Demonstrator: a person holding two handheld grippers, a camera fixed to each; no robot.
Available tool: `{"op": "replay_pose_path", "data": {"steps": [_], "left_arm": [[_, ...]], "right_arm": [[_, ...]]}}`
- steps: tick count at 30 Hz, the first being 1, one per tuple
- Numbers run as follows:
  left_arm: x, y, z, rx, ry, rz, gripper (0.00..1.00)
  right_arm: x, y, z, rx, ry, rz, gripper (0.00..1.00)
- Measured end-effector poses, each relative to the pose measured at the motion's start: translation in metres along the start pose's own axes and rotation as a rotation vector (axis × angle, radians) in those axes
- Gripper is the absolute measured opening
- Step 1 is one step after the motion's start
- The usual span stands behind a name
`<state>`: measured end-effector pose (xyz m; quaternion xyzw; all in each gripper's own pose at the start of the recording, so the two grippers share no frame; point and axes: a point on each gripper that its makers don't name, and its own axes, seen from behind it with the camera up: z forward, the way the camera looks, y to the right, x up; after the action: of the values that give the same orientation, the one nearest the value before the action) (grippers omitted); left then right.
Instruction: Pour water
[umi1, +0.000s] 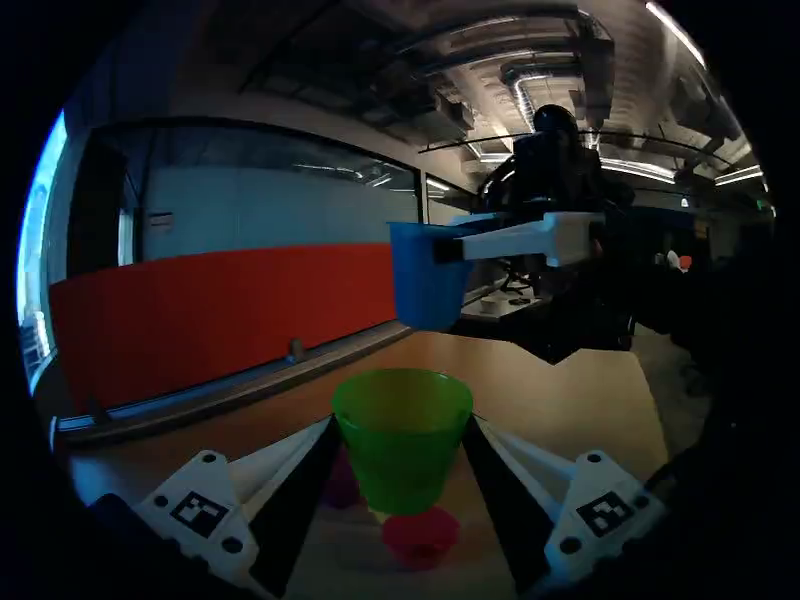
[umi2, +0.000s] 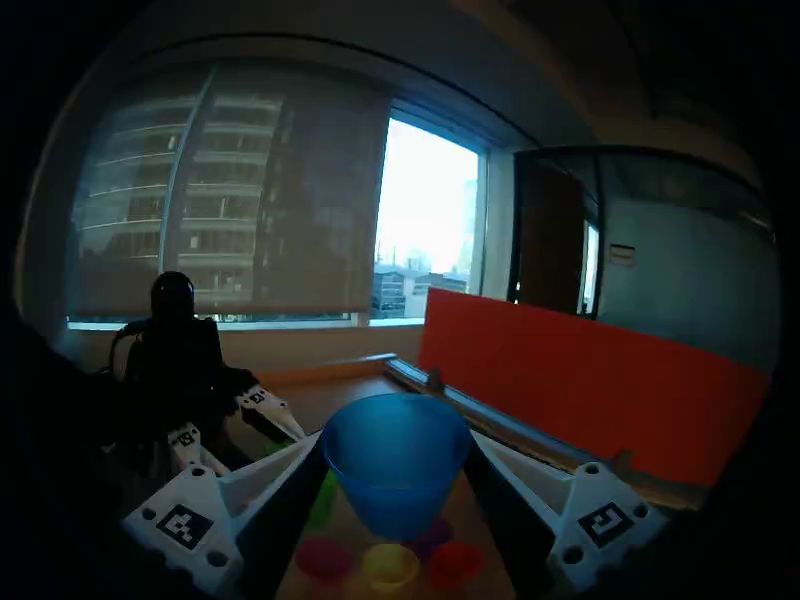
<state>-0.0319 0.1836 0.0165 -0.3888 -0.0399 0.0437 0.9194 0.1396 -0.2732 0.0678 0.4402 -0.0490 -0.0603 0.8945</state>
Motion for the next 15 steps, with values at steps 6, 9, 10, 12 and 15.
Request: {"op": "replay_pose_path", "data": {"steps": [6, 9, 10, 12, 15], "left_arm": [[-0.008, -0.018, -0.009, 0.038, -0.015, -0.009, 0.85], [-0.012, -0.025, -0.012, 0.050, -0.025, -0.010, 0.85], [-0.015, -0.027, -0.013, 0.053, -0.030, -0.009, 0.85], [-0.020, -0.032, -0.013, 0.062, -0.042, -0.007, 0.85], [-0.029, -0.038, -0.012, 0.073, -0.066, -0.006, 0.85]], "right_arm": [[-0.015, 0.011, -0.013, -0.017, -0.020, 0.016, 0.91], [-0.022, 0.016, -0.017, -0.024, -0.027, 0.025, 0.91], [-0.025, 0.016, -0.019, -0.024, -0.032, 0.028, 0.91], [-0.031, 0.018, -0.020, -0.023, -0.042, 0.034, 0.91], [-0.043, 0.018, -0.022, -0.019, -0.062, 0.040, 0.91]]}}
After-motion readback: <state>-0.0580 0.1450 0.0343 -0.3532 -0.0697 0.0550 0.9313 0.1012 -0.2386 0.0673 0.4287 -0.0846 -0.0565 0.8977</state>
